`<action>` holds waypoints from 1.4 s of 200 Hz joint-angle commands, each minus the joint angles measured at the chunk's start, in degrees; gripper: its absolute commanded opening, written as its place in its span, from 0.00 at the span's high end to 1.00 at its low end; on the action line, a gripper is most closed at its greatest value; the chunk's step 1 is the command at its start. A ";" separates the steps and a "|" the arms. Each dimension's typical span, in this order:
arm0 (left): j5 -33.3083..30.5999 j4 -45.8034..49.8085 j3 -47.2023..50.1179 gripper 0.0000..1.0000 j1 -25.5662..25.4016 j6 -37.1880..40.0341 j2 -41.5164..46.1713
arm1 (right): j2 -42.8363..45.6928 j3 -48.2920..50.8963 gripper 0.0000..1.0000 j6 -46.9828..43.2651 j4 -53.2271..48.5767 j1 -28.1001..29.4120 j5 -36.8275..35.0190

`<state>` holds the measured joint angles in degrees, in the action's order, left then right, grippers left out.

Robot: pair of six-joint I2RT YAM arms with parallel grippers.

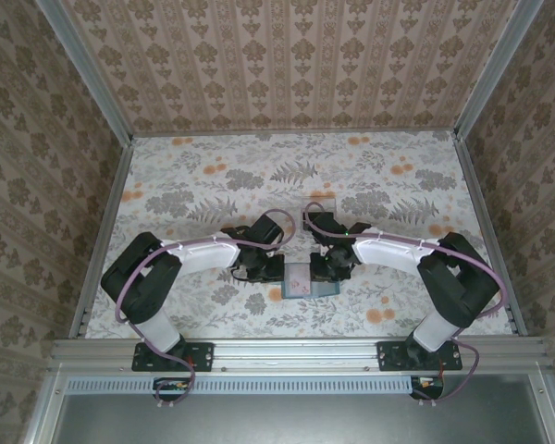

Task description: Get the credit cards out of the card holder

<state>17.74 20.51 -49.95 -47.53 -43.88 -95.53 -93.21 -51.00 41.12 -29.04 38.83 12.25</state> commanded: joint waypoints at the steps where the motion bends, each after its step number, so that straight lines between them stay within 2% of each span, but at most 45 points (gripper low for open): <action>1: -1.99 4.51 -1.11 0.92 0.35 1.43 -0.89 | -1.44 1.59 0.86 0.27 0.19 -0.51 -1.99; 41: -3.39 7.50 -4.14 0.91 -0.18 2.39 -0.04 | -1.73 2.58 0.87 0.19 0.60 -0.51 -1.70; 85: -2.90 6.69 -6.10 0.87 -1.24 1.36 0.78 | -0.17 2.36 0.88 -0.12 -0.59 -0.53 -1.87; 138: -1.22 4.40 -7.60 0.86 -3.12 -0.10 -1.67 | 3.40 0.85 0.82 -0.47 -4.80 -0.51 -3.37; 173: -0.60 3.58 -8.03 0.87 -3.70 -0.66 -2.48 | 4.86 0.17 0.81 -0.47 -5.32 -0.51 -2.95; 280: 2.19 -1.04 -7.12 0.92 -4.59 -2.54 -4.01 | 3.78 1.37 0.86 2.03 2.64 -0.51 4.13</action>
<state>18.28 20.78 -56.69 -51.75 -45.45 -98.21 -89.08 -50.00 42.02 -28.40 38.50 13.98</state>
